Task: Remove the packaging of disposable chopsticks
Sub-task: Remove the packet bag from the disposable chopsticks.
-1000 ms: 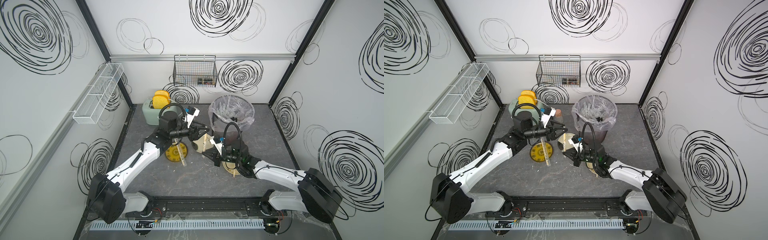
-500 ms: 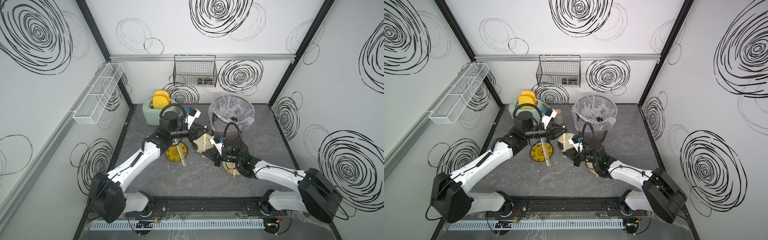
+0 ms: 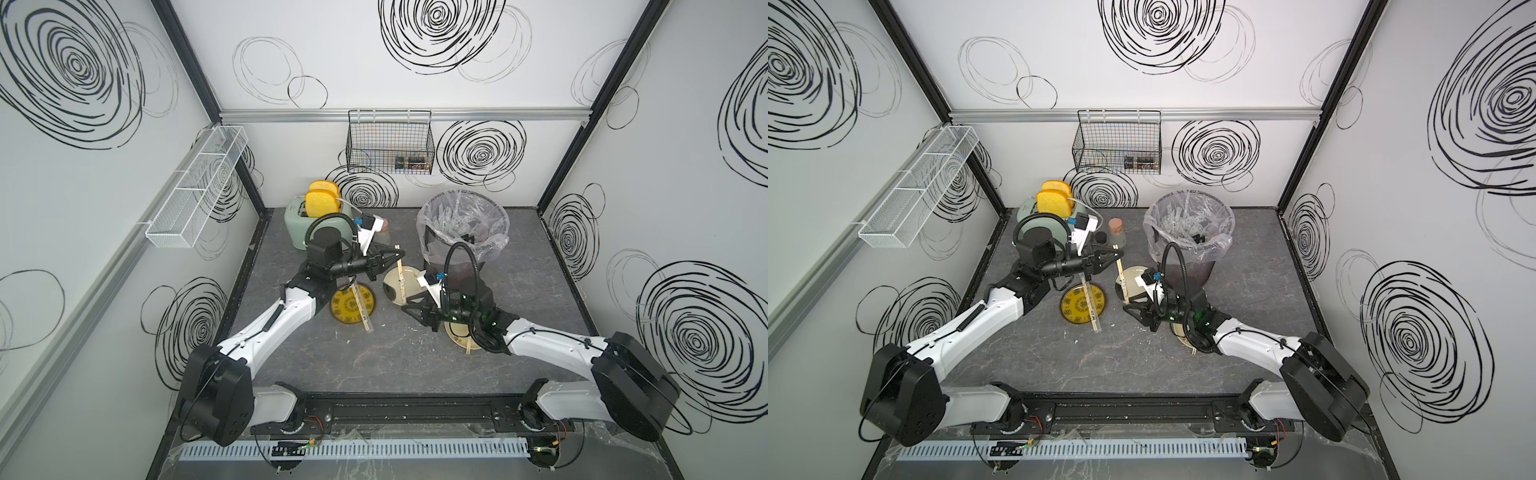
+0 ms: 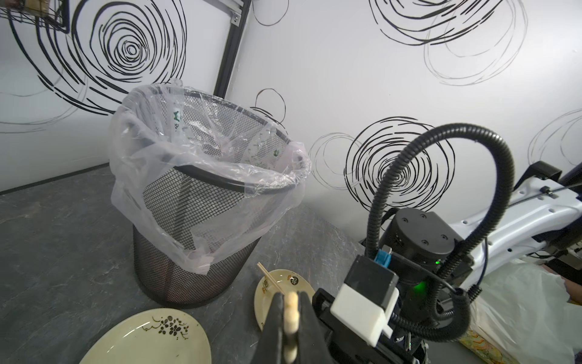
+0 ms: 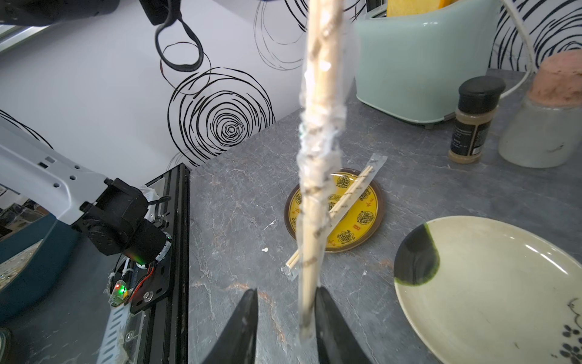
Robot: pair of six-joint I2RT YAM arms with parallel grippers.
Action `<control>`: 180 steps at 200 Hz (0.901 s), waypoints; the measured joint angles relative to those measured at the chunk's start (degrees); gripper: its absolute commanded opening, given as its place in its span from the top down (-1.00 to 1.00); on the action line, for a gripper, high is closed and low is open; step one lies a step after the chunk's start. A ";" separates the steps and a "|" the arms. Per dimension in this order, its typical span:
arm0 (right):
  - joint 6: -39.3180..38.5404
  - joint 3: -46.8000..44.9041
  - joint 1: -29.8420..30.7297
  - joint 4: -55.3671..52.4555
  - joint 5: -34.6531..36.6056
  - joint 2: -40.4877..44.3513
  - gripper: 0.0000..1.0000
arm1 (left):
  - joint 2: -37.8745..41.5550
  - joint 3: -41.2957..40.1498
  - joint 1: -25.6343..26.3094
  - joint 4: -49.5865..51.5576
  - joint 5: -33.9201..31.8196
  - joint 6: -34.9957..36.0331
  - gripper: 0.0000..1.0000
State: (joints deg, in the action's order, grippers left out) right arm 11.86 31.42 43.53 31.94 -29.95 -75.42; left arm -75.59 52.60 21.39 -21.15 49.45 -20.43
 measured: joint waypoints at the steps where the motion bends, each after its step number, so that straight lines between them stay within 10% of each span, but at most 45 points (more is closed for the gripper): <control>1: 0.02 0.00 0.00 0.00 -0.02 -0.04 0.31 | 0.02 -0.07 -0.02 -0.13 0.04 -0.07 1.00; 51: 1.03 0.46 0.00 -0.63 0.26 -2.14 0.19 | 1.97 -1.33 -0.85 -3.52 1.49 -1.92 1.00; 102: 1.64 1.60 0.17 -0.74 0.44 -3.37 0.79 | 2.54 -1.81 -1.46 -4.79 2.10 -2.38 1.00; 180: 2.78 -0.26 2.51 0.94 2.45 -3.19 1.00 | 2.67 -3.17 -2.38 -5.53 2.67 -3.21 1.00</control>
State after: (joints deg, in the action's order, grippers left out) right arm 14.63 31.16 46.04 32.88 -27.51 -78.61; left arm -72.93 49.43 19.00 -26.68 52.12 -23.64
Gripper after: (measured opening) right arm 0.061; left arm 0.079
